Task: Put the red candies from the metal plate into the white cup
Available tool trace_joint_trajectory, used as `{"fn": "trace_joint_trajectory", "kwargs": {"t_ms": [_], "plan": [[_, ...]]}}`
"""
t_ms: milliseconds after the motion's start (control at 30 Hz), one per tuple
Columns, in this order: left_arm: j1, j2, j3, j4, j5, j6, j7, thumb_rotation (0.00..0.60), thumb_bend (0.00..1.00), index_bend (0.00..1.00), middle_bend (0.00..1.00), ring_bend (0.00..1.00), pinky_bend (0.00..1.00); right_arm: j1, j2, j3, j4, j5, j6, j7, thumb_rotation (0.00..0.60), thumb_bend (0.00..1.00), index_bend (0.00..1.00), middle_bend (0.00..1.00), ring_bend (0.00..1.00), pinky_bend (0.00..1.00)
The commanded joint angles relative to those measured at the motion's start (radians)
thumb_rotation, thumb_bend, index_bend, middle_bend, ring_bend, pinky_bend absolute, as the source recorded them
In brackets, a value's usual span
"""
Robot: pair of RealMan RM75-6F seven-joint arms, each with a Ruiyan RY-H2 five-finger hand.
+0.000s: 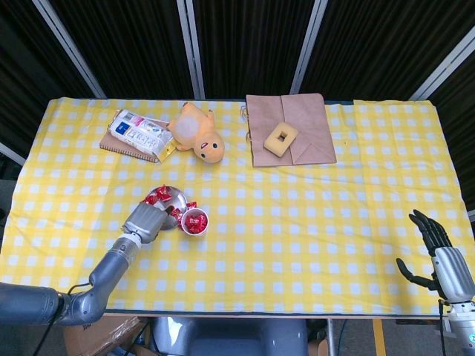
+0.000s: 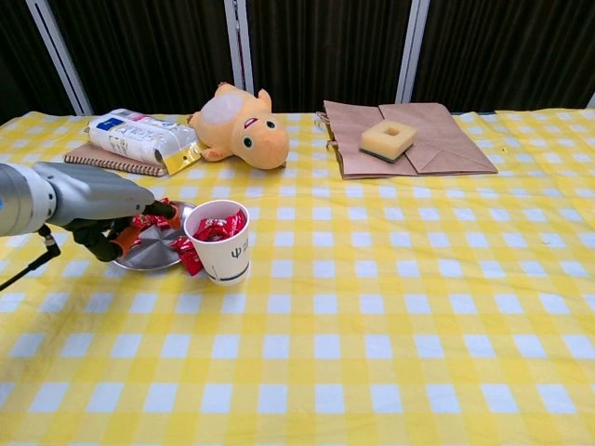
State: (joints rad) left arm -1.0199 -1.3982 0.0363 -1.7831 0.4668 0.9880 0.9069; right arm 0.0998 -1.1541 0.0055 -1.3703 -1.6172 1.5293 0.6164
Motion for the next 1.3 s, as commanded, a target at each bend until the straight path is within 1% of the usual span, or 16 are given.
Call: {"fn": "trace_joint_trajectory", "kwargs": {"t_ms": [33,300,433,967,1033,1067,1133,1200,1233,1300], "plan": [[-0.014,-0.029,-0.007,0.021,-0.012,0.0,0.004,0.6,0.86,0.12,0.86,0.91,0.94,0.0,0.001,0.0,0.0,0.0,0.0,0.001,0.6,0.42,0.0,0.0,0.0,0.0],[-0.028,-0.053,0.001,0.028,-0.024,0.005,0.011,0.6,0.86,0.12,0.86,0.91,0.94,0.001,0.001,0.0,0.002,-0.002,0.001,0.006,0.6,0.42,0.0,0.0,0.0,0.0],[-0.031,-0.056,0.009,0.031,-0.034,0.007,0.015,0.6,0.86,0.14,0.86,0.91,0.94,0.0,0.001,0.0,0.002,-0.003,0.004,0.007,0.6,0.42,0.0,0.0,0.0,0.0],[-0.021,-0.036,0.039,0.055,-0.058,0.003,-0.001,0.6,0.86,0.18,0.86,0.91,0.94,0.0,0.0,-0.001,0.0,-0.004,0.002,-0.001,0.6,0.42,0.0,0.0,0.0,0.0],[-0.022,-0.029,0.04,0.055,-0.06,0.005,-0.002,0.6,0.85,0.18,0.86,0.91,0.94,0.0,-0.001,-0.001,0.0,-0.003,0.001,0.0,0.6,0.42,0.0,0.0,0.0,0.0],[-0.022,-0.026,0.037,0.054,-0.059,0.006,-0.005,0.6,0.8,0.17,0.86,0.91,0.94,0.0,-0.001,-0.001,0.0,-0.003,0.001,0.0,0.6,0.42,0.0,0.0,0.0,0.0],[-0.016,-0.023,0.025,0.055,-0.042,0.016,-0.026,0.6,0.66,0.15,0.86,0.91,0.94,0.001,-0.001,-0.001,0.0,-0.002,0.001,-0.001,0.6,0.42,0.0,0.0,0.0,0.0],[-0.011,-0.021,0.011,0.054,-0.02,0.027,-0.046,0.6,0.47,0.13,0.82,0.91,0.94,0.001,-0.001,-0.001,0.0,-0.002,0.0,-0.001,0.6,0.42,0.0,0.0,0.0,0.0],[-0.008,-0.021,0.005,0.053,-0.006,0.035,-0.054,0.6,0.39,0.12,0.8,0.91,0.94,0.001,-0.001,-0.001,0.0,-0.002,0.0,-0.001,0.6,0.42,0.0,0.0,0.0,0.0],[-0.004,-0.022,-0.011,0.05,0.016,0.052,-0.071,0.6,0.29,0.11,0.79,0.91,0.94,0.001,-0.001,-0.001,0.0,-0.002,0.0,-0.001,0.6,0.42,0.0,0.0,0.0,0.0]]}}
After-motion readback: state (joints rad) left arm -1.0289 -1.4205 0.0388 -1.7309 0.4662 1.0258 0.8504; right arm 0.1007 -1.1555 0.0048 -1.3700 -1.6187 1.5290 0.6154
